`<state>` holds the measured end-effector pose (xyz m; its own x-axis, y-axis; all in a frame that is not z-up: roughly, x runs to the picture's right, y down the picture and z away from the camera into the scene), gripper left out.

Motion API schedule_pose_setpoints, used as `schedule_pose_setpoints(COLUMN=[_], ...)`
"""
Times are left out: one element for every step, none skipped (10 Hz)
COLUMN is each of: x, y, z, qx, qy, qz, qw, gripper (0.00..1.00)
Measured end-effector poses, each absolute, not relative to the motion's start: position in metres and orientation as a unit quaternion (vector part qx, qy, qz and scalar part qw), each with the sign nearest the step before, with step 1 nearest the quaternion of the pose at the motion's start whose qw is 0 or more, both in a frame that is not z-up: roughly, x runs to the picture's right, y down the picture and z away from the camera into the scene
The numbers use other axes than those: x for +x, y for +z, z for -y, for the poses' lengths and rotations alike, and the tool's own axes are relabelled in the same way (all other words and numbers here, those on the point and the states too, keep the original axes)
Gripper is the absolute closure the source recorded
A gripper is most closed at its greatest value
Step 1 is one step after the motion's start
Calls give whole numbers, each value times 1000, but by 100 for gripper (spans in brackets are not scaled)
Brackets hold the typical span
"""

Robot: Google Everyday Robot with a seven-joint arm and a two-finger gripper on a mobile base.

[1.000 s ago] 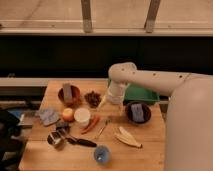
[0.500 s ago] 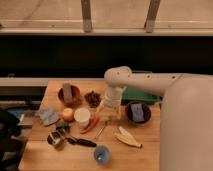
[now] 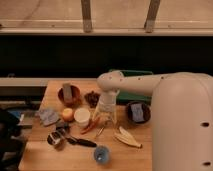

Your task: Place pepper in metal cup

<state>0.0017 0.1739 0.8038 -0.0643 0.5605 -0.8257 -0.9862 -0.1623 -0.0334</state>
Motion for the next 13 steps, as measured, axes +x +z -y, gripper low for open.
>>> schedule_pose_setpoints(x=[-3,-9,-20,-30,-38,-45,-53,-57,-57,-55,-56,-57,-58], y=[804,805,806,808,811,814,817,820,823,828,832,836,840], z=[-176,-176,-177,-178,-178,-177,-178,-181,-182,-187,-190,-194,-197], qx=[-369,-371,-374,-379,-383,-386,-391,-394,-395,-397,-398,-398,-397], qy=[665,661,654,648,642,639,633,629,628,627,626,624,626], qz=[-291,-291,-289,-288,-286,-285,-284,-285,-288,-293,-297,-301,-303], qw=[581,584,590,595,599,602,605,606,605,602,602,602,599], gripper=[26,26,26,26,26,26,26,26,26,26,26,30,39])
